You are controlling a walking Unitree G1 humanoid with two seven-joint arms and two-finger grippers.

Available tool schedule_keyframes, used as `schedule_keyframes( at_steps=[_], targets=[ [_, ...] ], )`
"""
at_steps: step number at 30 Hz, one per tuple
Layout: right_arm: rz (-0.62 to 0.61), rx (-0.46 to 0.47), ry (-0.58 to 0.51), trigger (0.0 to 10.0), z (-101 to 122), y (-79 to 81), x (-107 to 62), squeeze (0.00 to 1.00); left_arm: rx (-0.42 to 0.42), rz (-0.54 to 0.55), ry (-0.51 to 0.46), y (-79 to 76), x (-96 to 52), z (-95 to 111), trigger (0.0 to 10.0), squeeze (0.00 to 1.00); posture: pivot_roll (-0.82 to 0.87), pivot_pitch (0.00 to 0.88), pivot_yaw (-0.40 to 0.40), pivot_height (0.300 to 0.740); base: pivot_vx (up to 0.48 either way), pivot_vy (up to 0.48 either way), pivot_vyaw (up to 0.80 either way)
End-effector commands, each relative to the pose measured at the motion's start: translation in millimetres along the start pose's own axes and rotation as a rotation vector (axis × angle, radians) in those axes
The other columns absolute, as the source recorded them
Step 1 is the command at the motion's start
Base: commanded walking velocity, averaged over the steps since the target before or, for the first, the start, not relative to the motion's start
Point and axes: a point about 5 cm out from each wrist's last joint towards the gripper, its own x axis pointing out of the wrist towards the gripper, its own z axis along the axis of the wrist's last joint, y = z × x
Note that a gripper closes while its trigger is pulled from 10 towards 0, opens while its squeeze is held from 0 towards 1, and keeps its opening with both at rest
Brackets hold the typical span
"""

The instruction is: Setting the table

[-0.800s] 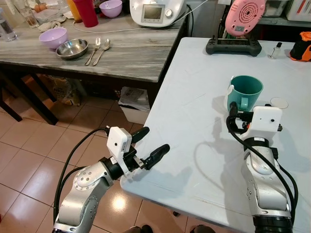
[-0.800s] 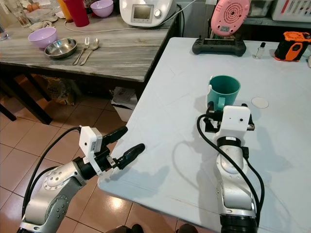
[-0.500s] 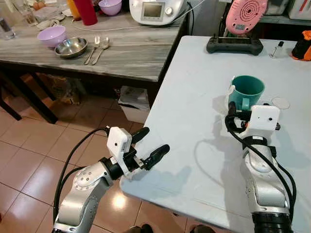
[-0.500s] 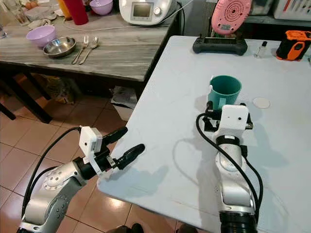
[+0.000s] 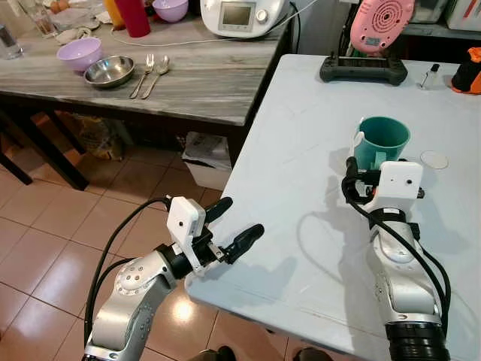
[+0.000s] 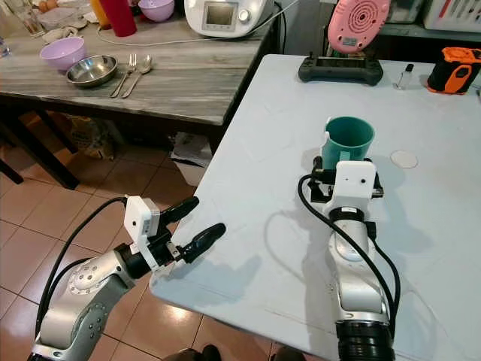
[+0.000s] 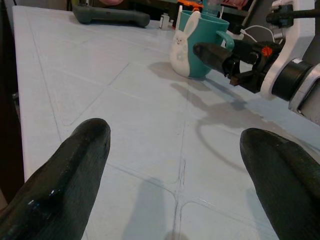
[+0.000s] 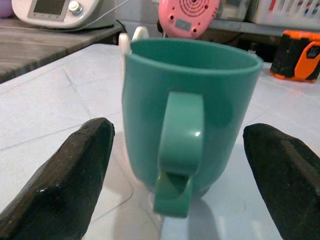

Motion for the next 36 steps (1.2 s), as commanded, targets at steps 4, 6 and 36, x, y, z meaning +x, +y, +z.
schedule_keyframes(
  at_steps=[4, 6, 36],
  targets=[
    [-0.007, 0.021, -0.039, 10.0, 6.1, 0.5, -4.7, 1.00, 0.014, 0.022, 0.002, 2.0, -2.6, 0.4, 10.0, 0.00, -0.19, 0.153, 0.108, 0.740, 0.000, 0.000, 0.00],
    [-0.013, 0.011, -0.050, 10.0, 7.3, -1.1, -7.0, 1.00, 0.013, 0.026, 0.001, 2.2, -3.1, 0.3, 10.0, 0.00, -0.19, 0.153, 0.108, 0.740, 0.000, 0.000, 0.00],
    [0.087, -0.024, -0.081, 10.0, 12.2, 1.2, -66.2, 0.75, 0.108, 0.615, 0.009, 36.2, -44.3, -4.9, 10.0, 0.00, -0.19, 0.134, 0.097, 0.740, 0.000, 0.000, 0.00]
  ],
)
